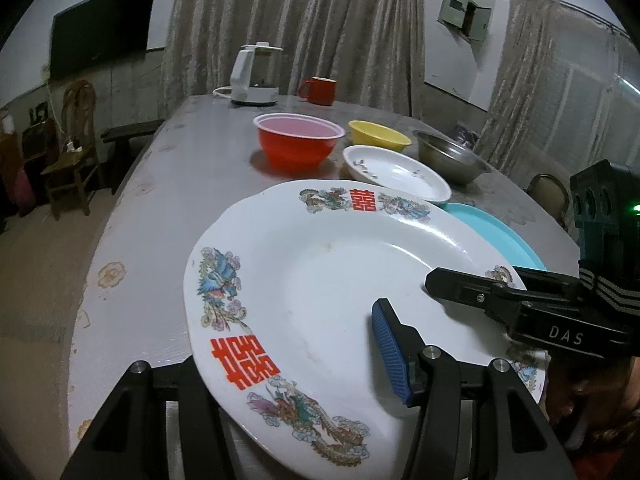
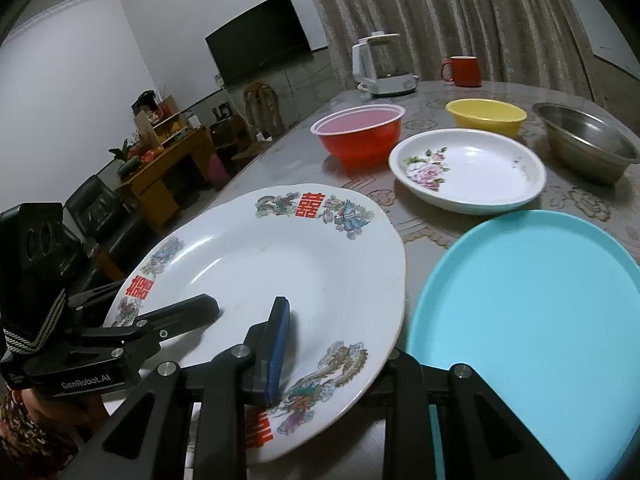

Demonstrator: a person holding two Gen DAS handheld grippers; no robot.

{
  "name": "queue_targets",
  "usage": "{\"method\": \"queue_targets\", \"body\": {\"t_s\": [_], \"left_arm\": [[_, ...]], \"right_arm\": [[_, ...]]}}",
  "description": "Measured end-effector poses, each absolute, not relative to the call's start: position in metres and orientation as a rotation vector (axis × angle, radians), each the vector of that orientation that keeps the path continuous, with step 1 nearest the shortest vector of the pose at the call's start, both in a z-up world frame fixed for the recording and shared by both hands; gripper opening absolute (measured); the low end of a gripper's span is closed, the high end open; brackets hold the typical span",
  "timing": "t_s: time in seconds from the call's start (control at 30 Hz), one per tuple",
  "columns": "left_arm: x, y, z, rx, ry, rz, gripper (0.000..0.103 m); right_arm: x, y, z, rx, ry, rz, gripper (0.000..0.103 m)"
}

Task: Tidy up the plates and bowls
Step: 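Carry the white plate with the right gripper onto the light-blue plate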

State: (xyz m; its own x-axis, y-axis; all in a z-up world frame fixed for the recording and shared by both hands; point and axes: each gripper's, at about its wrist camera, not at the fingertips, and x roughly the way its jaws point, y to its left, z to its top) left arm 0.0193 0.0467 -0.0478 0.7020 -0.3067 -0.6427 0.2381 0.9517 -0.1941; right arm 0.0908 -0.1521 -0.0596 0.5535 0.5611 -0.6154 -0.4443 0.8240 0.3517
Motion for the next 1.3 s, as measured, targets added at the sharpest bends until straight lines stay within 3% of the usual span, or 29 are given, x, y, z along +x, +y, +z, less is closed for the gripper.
{"method": "queue_targets", "body": {"t_s": [0.9,1.3], "left_arm": [[0.025,-0.057,-0.028,-0.015,0.752,-0.509,0.057],[0.05,-0.104,-0.039,0.003,0.855,-0.59,0.057]], "right_arm": [[0.053,-0.255,-0.045,0.25,0.766,0.404,0.026],[0.057,-0.306,-0.056,0.326,0.801,0.307,0.026]]}}
